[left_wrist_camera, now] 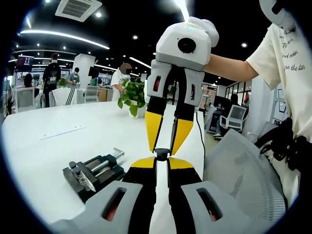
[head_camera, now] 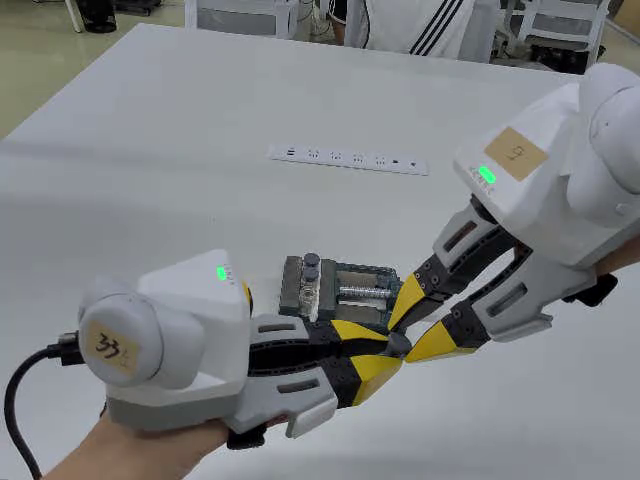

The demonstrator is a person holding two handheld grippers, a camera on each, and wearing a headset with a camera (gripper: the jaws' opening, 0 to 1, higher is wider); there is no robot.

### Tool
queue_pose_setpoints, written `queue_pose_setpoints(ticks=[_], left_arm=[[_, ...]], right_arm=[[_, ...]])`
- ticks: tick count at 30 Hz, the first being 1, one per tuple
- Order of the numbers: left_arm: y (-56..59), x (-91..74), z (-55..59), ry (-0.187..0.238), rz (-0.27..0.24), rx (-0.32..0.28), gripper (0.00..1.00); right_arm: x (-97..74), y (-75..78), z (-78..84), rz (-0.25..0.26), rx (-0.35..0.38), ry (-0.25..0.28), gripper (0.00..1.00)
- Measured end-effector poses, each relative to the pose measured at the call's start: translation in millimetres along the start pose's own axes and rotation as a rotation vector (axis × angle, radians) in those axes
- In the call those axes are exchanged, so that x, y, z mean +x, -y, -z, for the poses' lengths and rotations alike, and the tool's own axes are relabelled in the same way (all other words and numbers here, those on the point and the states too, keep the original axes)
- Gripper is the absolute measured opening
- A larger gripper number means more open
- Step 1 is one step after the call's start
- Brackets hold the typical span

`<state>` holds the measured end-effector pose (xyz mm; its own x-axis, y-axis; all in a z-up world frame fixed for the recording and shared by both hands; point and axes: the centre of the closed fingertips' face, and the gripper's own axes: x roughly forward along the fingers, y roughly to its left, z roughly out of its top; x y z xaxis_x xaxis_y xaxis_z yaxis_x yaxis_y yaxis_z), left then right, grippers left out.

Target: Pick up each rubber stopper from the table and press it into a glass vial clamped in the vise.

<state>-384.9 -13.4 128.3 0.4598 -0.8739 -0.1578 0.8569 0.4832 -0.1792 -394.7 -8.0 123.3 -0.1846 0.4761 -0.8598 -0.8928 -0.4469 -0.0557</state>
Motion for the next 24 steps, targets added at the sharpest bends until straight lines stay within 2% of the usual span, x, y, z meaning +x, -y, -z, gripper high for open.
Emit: queue_pose_setpoints(ticks=[13, 16, 24], left_arm=[[-2.3, 0.5, 0.3, -0.007, -0.012, 0.025, 0.04], [-2.8, 0.7, 0.8, -0.016, -0.015, 0.046, 0.04], [-3.6, 1.0, 1.0, -0.013, -0.016, 0.028, 0.04]], right_arm=[[-1.4, 2.3, 1.0, 0.003, 0.001, -0.010, 0.08], [-0.7, 3.0, 1.3, 0.000, 0.001, -0.015, 0.08], [-0.1, 3.2, 1.4, -0.003, -0.002, -0.022, 0.08]])
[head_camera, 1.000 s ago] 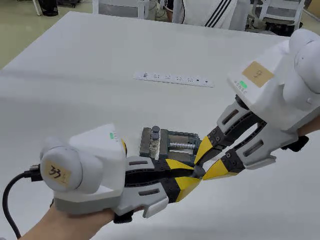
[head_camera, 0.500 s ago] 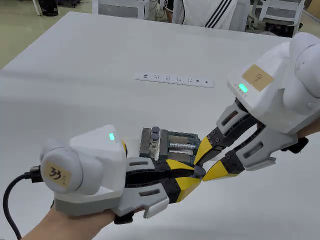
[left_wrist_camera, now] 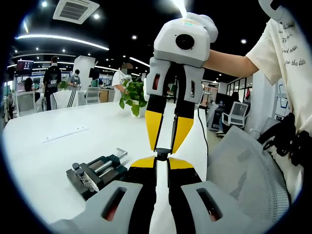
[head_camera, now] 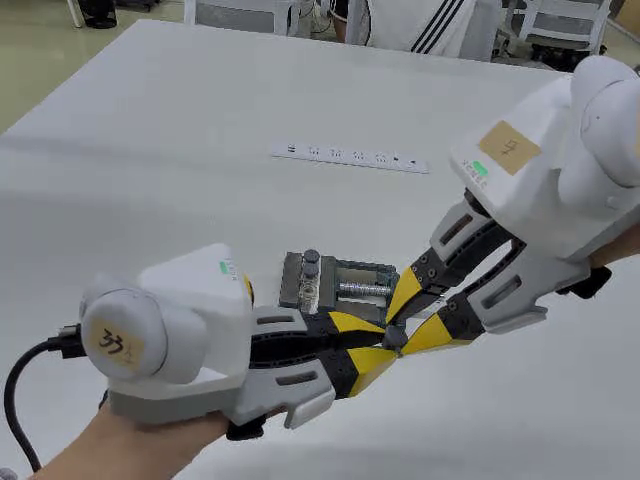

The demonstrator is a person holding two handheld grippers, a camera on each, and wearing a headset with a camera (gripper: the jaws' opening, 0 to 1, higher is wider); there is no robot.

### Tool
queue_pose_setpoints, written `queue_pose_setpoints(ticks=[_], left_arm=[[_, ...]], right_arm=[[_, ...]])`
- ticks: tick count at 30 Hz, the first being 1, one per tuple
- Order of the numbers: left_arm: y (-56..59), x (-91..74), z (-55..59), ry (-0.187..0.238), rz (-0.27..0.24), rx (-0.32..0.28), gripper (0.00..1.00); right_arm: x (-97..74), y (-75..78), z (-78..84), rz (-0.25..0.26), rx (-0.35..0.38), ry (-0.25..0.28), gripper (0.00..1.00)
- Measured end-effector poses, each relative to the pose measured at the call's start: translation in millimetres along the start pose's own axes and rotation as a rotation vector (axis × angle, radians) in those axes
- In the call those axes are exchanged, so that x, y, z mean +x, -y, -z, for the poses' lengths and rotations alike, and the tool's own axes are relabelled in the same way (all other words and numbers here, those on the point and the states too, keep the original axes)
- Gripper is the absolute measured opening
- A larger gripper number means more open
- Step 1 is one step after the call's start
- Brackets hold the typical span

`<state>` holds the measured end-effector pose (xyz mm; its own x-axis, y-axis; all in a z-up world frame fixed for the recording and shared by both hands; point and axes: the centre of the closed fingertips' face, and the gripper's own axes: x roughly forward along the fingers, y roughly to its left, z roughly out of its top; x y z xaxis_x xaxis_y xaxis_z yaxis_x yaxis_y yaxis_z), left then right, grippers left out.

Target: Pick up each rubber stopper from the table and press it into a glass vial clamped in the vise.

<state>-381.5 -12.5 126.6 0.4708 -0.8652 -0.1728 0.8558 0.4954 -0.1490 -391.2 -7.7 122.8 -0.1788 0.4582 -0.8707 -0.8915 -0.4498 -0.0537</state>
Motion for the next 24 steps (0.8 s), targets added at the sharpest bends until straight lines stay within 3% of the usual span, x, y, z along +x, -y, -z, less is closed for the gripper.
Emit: queue_pose_setpoints(ticks=[19, 24], left_arm=[[-1.8, -1.3, 0.6, 0.010, 0.000, -0.034, 0.04], [-0.6, -1.6, 1.4, 0.014, 0.003, -0.037, 0.04]], right_arm=[[0.8, -0.3, -3.1, 0.010, -0.082, 0.008, 0.08], [1.5, -0.3, -3.4, 0.008, -0.075, 0.017, 0.07]])
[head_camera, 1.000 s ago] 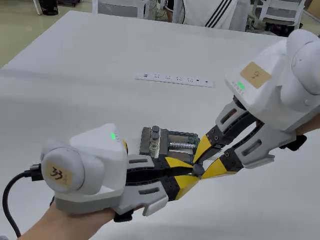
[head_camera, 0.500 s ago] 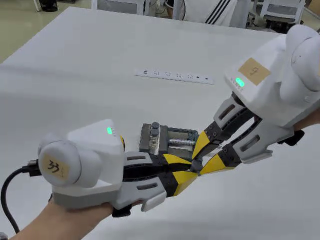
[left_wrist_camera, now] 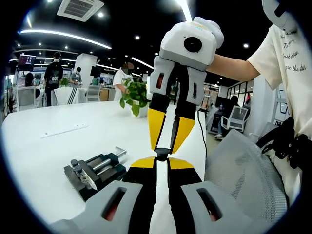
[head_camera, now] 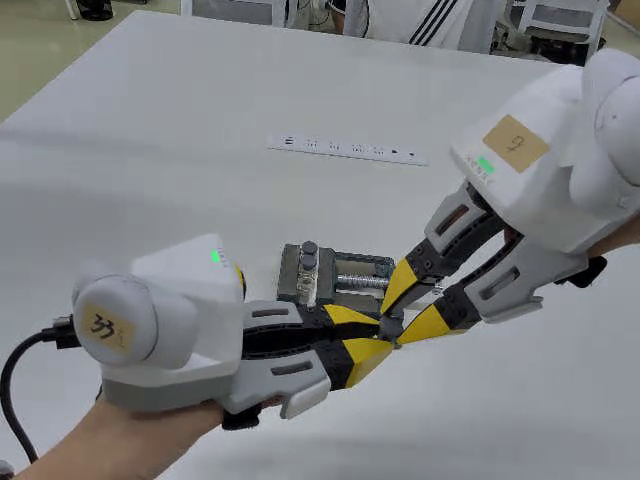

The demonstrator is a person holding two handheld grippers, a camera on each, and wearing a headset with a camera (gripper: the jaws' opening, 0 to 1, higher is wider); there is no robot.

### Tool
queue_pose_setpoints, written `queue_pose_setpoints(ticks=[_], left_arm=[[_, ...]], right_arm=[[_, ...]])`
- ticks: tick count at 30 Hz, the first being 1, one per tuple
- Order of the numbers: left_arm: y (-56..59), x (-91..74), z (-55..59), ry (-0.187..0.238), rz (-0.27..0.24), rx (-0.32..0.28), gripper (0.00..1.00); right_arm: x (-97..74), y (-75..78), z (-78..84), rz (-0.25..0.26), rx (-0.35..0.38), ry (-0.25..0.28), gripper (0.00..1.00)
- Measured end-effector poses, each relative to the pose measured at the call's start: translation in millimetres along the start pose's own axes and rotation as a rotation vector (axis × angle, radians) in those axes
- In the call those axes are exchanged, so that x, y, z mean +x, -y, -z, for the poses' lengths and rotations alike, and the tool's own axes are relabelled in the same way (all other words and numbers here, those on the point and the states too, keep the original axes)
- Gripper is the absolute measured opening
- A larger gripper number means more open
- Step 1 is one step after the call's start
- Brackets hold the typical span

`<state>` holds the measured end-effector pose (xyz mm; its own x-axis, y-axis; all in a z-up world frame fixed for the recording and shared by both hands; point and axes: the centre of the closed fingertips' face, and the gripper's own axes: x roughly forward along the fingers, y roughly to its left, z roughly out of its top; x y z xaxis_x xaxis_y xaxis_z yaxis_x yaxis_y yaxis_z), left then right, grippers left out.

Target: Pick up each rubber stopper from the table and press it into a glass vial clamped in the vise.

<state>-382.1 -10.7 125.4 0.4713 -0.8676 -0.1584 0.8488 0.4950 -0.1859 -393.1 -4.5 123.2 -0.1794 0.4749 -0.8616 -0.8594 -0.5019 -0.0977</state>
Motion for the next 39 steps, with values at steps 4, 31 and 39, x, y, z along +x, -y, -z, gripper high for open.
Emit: queue_pose_setpoints(ticks=[4, 31, 39], left_arm=[[0.6, -0.1, 1.4, -0.002, 0.000, -0.001, 0.04], [-45.0, -26.5, 40.2, -0.094, -0.200, 0.028, 0.74], [-67.6, -44.6, 62.6, -0.170, -0.291, -0.027, 0.99]], right_arm=[[1.3, -0.7, 0.4, -0.007, 0.010, 0.001, 0.07], [13.4, 9.8, 17.0, -0.024, 0.055, -0.029, 0.07], [19.9, 14.3, 20.5, -0.038, 0.050, -0.037, 0.07]])
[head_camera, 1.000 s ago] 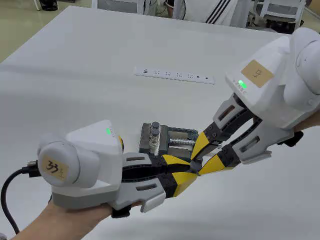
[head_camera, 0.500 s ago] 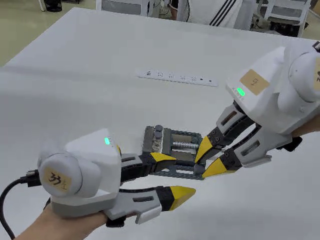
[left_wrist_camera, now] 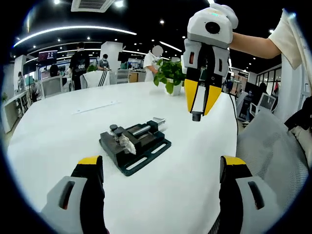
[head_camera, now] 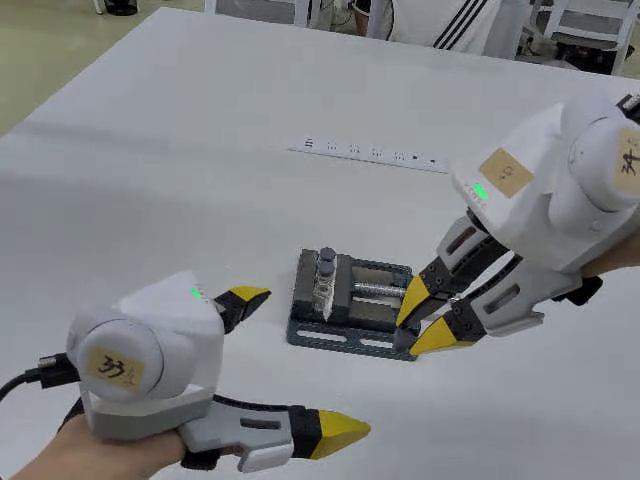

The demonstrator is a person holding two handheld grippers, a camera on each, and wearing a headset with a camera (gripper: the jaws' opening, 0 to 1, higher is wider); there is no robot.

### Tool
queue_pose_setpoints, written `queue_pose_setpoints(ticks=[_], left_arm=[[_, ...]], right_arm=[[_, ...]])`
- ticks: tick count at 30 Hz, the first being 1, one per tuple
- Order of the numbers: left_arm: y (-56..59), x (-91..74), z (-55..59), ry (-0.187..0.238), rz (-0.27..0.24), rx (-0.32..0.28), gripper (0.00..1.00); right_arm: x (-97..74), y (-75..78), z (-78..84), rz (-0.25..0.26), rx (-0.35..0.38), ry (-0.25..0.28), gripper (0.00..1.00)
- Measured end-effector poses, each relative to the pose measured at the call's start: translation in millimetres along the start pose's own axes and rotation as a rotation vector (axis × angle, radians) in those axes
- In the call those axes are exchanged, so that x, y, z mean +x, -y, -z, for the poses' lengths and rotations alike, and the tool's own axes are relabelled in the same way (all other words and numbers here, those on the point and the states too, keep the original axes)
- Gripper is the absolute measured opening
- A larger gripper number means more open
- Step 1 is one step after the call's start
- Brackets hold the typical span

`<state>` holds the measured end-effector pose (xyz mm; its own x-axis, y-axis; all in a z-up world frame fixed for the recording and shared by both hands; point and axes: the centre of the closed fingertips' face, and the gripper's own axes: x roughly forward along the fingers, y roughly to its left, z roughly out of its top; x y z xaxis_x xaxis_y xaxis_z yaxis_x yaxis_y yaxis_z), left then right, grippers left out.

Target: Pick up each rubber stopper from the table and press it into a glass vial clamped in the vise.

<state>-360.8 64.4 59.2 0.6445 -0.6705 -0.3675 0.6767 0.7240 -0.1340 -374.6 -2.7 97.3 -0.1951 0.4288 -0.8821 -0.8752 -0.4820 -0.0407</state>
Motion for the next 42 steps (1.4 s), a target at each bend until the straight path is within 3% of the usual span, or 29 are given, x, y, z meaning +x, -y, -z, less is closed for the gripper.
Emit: queue_pose_setpoints(ticks=[7, 16, 23, 32, 35, 42], left_arm=[[-20.5, -8.5, 11.8, -0.017, -0.036, 0.000, 0.99], [-23.9, -11.7, 23.0, -0.049, -0.052, -0.015, 0.99], [-33.1, -19.6, 29.4, -0.058, -0.068, -0.024, 0.99], [-40.5, -24.6, 28.8, -0.035, -0.096, -0.044, 0.99], [-41.9, -25.3, 30.2, -0.037, -0.103, -0.049, 0.98], [-42.8, -26.5, 32.6, -0.033, -0.113, -0.067, 0.98]], right_arm=[[5.2, 9.7, 7.3, -0.001, 0.008, -0.026, 0.06], [10.1, 30.9, 13.8, -0.003, -0.041, -0.091, 0.06], [16.7, 53.4, 18.9, -0.010, -0.129, -0.146, 0.06], [29.0, 79.0, 17.8, -0.032, -0.250, -0.181, 0.05], [34.6, 87.2, 20.8, -0.038, -0.287, -0.215, 0.05], [45.9, 101.5, 16.6, -0.039, -0.346, -0.220, 0.05]])
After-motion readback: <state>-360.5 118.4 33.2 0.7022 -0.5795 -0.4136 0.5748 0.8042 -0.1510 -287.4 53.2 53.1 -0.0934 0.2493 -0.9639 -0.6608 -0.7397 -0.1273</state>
